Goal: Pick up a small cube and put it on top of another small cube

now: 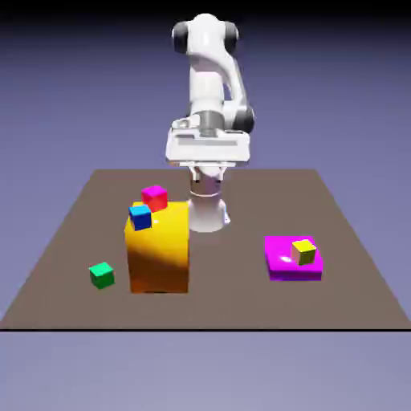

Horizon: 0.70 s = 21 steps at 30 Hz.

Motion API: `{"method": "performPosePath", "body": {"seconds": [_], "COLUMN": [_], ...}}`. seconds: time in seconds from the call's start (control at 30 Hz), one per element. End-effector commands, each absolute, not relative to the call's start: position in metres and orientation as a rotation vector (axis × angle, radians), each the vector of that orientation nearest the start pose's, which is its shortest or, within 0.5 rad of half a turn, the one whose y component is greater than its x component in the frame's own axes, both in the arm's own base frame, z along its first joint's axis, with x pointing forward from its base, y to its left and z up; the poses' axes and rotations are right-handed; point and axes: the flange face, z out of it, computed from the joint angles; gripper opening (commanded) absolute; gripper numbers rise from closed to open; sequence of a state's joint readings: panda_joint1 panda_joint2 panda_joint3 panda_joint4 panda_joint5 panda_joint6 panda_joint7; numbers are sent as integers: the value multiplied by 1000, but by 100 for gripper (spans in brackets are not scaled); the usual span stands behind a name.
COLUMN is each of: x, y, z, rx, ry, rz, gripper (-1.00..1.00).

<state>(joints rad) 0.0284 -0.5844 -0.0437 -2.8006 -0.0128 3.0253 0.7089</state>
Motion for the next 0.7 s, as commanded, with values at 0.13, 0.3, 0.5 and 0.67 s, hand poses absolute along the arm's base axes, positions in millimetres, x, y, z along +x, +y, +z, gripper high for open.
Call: {"method": "performPosePath", "body": {"seconds": [0.13, 0.3, 0.5, 0.67], "x": [385, 376, 362, 348], "y": [-50, -99, -162, -216], "z": [497, 518, 528, 521], "rx": [-2486, -2486, -2488, -2492], "ry": [853, 784, 709, 649], "rz": [-1122, -1171, -1208, -1219], "gripper": [0, 0, 0, 0]}}
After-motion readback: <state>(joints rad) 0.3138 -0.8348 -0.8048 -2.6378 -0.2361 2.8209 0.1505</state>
